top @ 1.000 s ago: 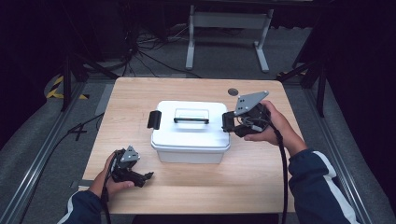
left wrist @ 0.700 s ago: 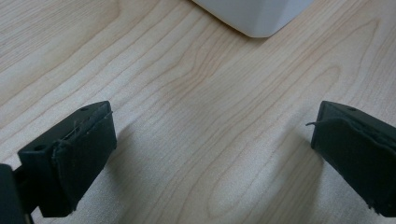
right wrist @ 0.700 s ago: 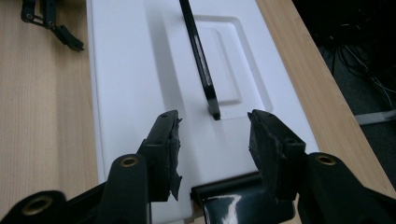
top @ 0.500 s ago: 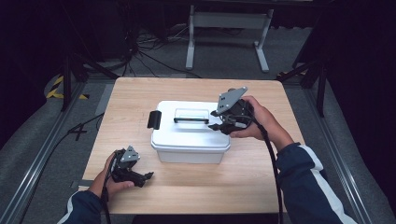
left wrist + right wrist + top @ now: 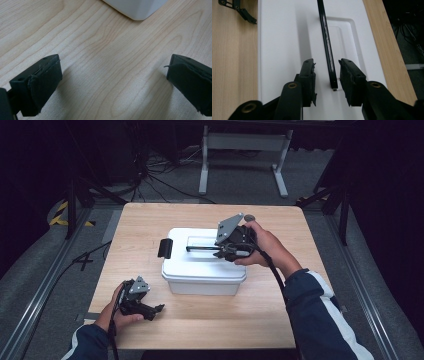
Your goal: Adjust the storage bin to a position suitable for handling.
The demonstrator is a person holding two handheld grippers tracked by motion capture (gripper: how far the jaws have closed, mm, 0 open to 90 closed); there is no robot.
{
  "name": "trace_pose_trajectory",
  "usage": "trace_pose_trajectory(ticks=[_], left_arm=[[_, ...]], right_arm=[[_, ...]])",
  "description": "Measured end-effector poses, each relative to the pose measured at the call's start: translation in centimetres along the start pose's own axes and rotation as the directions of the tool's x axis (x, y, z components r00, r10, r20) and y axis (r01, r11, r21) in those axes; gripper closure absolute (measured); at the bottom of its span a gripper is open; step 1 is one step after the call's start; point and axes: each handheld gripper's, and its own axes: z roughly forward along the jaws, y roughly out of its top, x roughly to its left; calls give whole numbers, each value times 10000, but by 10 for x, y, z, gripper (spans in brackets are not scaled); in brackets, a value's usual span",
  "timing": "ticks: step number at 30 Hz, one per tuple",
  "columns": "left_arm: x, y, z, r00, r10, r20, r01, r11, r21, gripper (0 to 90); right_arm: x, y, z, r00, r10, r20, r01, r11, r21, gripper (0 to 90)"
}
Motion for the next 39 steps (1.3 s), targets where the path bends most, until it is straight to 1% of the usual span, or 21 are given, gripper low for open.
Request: trace_pose_trajectory(ticks=[2,6,9,11,12,14,15,16,17,19,22,24,25,27,28,30,33,34,39], left_arm=[[0,0,0,10000,0,2,0,10000,4,5],[0,0,0,10000,2,2,-2,10000,3,6],[0,0,0,10000,14,1,-14,10000,6,6],[0,0,0,10000,22,5,-22,10000,1,6],[0,0,0,10000,14,12,-14,10000,-9,6],[0,0,0,10000,12,-20,-12,10000,-29,6],[0,0,0,10000,3,34,-3,10000,5,6],[0,0,0,10000,29,6,-29,10000,3,6],[0,0,1,10000,29,-19,-30,10000,-78,6],[0,0,0,10000,31,-10,-31,10000,-60,6],[0,0,0,10000,28,-11,-28,10000,-60,6],[0,0,0,10000,28,-12,-28,10000,-51,6],[0,0,0,10000,20,-6,-20,10000,-61,6],[0,0,0,10000,17,-9,-17,10000,-49,6],[0,0,0,10000,29,-5,-29,10000,-62,6],[0,0,0,10000,19,-4,-19,10000,-36,6],[0,0,0,10000,40,-3,-40,10000,-19,6],[0,0,0,10000,-9,13,9,10000,-60,6],[0,0,0,10000,20,0,-20,10000,-46,6]], right_arm=[[0,3,3,10000,-52,29,52,9999,97,662],[-1,9,10,9997,-213,-123,216,9993,311,701],[-1,12,15,9990,-440,-63,442,9980,457,747],[-2,14,17,9987,-506,-40,507,9973,527,758],[-2,14,18,9992,-411,-7,411,9973,612,768],[-3,15,21,9989,-478,-24,479,9968,636,782],[-2,15,21,9992,-397,17,395,9961,790,801],[-2,15,22,9989,-457,76,450,9960,769,819],[-3,15,21,9993,-372,34,369,9964,769,822],[-4,15,21,9989,-461,54,455,9961,759,825],[-3,15,20,9983,-526,236,507,9959,755,832],[-3,15,20,9983,-547,215,529,9958,751,836],[-4,15,20,9978,-628,192,614,9960,651,837],[-3,15,19,9984,-555,137,545,9965,632,840],[-4,15,19,9977,-667,137,658,9962,568,842],[-4,16,19,9973,-734,80,729,9959,540,843],[-2,17,18,9970,-752,160,744,9960,500,844],[-2,17,19,9970,-754,154,746,9961,474,844],[-2,17,17,9968,-783,154,777,9962,392,845]])
